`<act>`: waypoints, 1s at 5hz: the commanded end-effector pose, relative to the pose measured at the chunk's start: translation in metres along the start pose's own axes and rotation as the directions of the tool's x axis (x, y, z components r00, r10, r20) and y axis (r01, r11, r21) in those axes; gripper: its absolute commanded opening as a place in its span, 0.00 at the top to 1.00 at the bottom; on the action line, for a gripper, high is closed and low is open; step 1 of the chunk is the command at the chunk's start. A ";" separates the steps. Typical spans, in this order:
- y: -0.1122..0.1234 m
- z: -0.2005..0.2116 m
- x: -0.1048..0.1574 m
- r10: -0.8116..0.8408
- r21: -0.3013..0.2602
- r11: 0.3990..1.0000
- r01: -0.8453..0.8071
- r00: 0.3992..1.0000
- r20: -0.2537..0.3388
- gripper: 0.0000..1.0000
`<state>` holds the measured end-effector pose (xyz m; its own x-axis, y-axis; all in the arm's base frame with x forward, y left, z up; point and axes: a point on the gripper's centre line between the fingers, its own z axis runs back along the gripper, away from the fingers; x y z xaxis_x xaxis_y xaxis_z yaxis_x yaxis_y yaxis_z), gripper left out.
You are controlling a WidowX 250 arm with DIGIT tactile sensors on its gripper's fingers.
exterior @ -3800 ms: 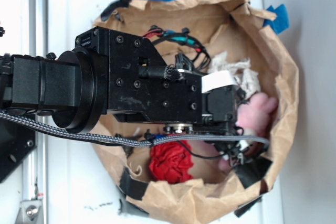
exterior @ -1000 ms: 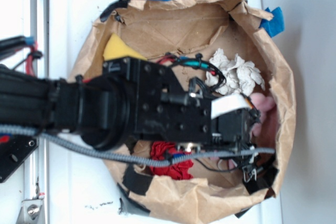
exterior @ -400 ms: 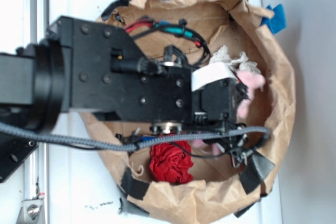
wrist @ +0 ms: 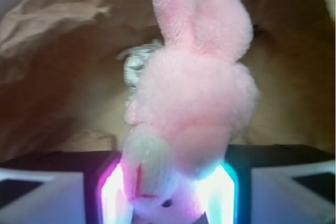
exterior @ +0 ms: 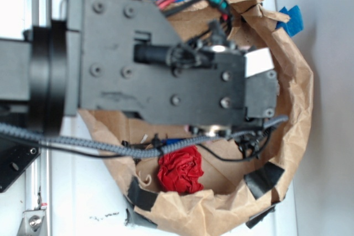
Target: Grab the pink bunny.
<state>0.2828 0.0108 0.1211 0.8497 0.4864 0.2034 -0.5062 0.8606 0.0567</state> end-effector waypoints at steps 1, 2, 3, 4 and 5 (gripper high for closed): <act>0.027 0.051 0.002 -0.202 -0.091 0.976 0.200 0.979 -0.013 1.00; 0.034 0.064 -0.006 -0.339 -0.179 0.924 0.337 0.941 0.017 1.00; 0.034 0.067 -0.012 -0.435 -0.205 0.872 0.444 0.896 0.092 1.00; 0.033 0.066 -0.017 -0.493 -0.210 0.847 0.488 0.870 0.031 1.00; 0.033 0.064 -0.019 -0.487 -0.202 0.853 0.481 0.873 0.023 1.00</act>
<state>0.2311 0.0144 0.1664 0.9905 0.0065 0.1373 0.0012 0.9984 -0.0561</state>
